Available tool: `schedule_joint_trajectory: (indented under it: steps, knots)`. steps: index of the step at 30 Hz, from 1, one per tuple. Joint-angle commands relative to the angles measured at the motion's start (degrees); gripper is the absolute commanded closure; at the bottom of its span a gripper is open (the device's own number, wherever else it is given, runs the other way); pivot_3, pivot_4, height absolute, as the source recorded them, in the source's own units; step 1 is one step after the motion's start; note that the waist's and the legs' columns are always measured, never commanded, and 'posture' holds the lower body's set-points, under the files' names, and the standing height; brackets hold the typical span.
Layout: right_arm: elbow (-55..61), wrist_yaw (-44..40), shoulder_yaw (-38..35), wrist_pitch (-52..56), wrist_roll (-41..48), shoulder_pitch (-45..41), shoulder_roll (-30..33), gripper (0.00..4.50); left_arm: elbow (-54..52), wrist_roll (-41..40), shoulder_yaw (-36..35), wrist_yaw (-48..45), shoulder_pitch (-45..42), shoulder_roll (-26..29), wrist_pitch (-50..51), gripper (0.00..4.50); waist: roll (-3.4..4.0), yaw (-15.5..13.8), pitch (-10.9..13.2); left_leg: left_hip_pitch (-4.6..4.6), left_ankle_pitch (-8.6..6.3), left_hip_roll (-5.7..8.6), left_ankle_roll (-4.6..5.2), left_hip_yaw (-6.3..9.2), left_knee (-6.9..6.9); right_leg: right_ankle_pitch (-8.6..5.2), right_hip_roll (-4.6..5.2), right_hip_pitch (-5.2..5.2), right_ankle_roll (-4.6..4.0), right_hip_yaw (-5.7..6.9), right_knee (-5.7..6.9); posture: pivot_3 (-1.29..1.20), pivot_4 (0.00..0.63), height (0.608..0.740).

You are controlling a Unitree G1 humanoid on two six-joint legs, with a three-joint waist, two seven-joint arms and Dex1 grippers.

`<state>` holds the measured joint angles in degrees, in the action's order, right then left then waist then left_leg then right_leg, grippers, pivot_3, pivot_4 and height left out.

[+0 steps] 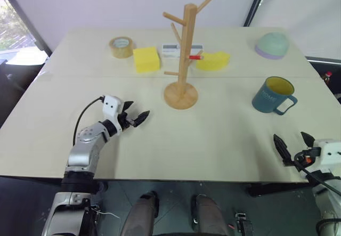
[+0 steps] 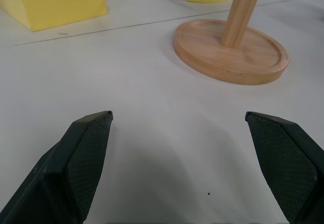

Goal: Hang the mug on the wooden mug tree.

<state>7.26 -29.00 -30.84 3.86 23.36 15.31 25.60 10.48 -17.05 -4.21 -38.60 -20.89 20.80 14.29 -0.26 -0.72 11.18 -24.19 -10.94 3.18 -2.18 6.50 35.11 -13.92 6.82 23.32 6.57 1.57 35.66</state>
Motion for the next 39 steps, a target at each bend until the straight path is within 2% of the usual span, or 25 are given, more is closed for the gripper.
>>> schedule_joint_trajectory:
  steps: [1,10,17,22,26,29,39]
  knots:
    - [2.5,0.4,-0.6,0.1,0.3,0.0,0.8,0.03,-2.0,-0.8,-1.4,0.2,-0.2,0.6,-0.9,0.0,0.0,0.0,0.0,0.0,0.0,0.0,0.0,0.0,0.0,0.0,0.0,0.0,0.0,0.0,0.0,0.0,0.15,0.74]
    - [4.0,3.4,-0.1,3.0,0.2,-0.5,0.1,0.03,-5.4,-2.2,0.7,-2.5,0.7,0.3,0.1,0.0,0.0,0.0,0.0,0.0,0.0,0.0,0.0,0.0,0.0,0.02,0.0,0.0,-0.04,0.0,0.0,0.0,0.15,0.74]
    - [5.4,11.9,2.1,2.9,-4.0,-3.9,-3.7,0.03,-17.4,-4.9,10.6,-14.6,2.8,0.8,0.9,0.0,0.04,0.0,0.0,-0.04,0.0,-0.01,0.0,-0.01,0.01,0.07,0.0,0.01,-0.13,-0.01,-0.04,0.0,0.15,0.74]
    - [5.4,19.2,5.1,2.7,-10.3,-6.8,-6.5,0.03,-22.1,-6.0,15.8,-16.8,0.7,-1.1,2.4,0.0,0.18,0.0,-0.1,-0.08,0.0,0.0,0.0,-0.01,0.0,0.08,0.01,0.01,-0.16,-0.03,-0.12,0.0,0.15,0.74]
    - [0.3,27.0,6.0,3.2,-14.6,-13.3,-8.2,0.03,-23.6,-5.8,18.8,-16.8,-3.1,-3.5,3.7,0.0,0.2,0.2,-0.1,-0.07,0.01,0.04,0.01,-0.02,0.01,0.1,-0.02,0.02,-0.19,-0.02,-0.09,0.0,0.15,0.74]
    - [-3.7,29.8,5.6,2.9,-16.0,-16.9,-8.0,0.03,-23.7,-5.7,19.3,-16.7,-4.4,-3.9,4.2,0.0,0.22,0.1,-0.1,-0.04,0.02,0.08,0.03,-0.05,0.05,0.16,-0.06,0.0,-0.24,-0.02,-0.08,0.0,0.15,0.74]
    - [-13.6,31.4,5.7,1.9,-16.2,-24.8,-5.7,0.03,-24.3,-5.2,18.6,-15.4,-4.1,-3.2,4.2,0.0,0.24,0.3,-0.1,-0.01,0.03,0.08,0.05,-0.05,0.03,0.15,-0.14,-0.01,-0.2,-0.02,-0.02,0.0,0.15,0.74]
